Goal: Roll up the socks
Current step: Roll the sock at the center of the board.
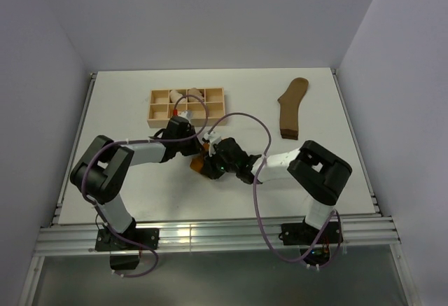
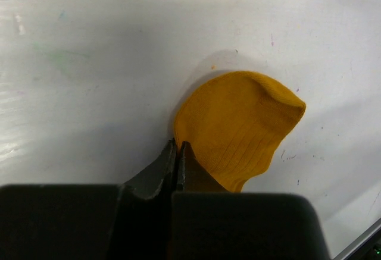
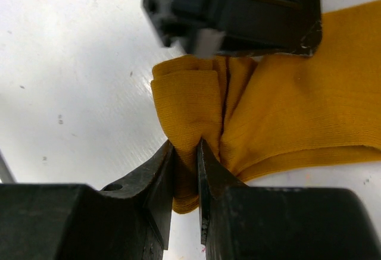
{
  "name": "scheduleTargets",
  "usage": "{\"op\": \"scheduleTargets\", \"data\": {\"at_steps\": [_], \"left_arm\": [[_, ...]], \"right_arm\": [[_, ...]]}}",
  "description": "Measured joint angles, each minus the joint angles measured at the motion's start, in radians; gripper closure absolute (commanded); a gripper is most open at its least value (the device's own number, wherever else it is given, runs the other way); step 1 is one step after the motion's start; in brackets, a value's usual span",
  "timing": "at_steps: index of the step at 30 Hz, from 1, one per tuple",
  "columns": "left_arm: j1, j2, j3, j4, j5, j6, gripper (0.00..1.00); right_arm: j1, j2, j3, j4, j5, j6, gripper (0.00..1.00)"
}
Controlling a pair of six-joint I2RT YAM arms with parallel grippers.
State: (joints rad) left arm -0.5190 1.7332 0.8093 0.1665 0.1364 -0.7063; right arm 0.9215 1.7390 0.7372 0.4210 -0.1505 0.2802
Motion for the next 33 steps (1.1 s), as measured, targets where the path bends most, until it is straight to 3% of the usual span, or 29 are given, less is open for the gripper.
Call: {"op": "scheduleTargets", "data": {"at_steps": [23,26,33], "left_arm": [[0.015,-0.146,-0.092,0.003,-0.109,-0.045,0.84],[0.016,-0.18,-0.101,0.005,-0.137,-0.051,0.8],[0.022,-0.194,-0.101,0.005,-0.183,-0.075,0.53]], "right_arm": [[-0.248,0.212,0.119,0.063,-0.551,0.23,0.99],[-0.262,0.237,0.125,0.088,-0.596,0.26,0.98],[-0.285,0.281,0.143,0.116,-0.671,0.314,0.98]]}}
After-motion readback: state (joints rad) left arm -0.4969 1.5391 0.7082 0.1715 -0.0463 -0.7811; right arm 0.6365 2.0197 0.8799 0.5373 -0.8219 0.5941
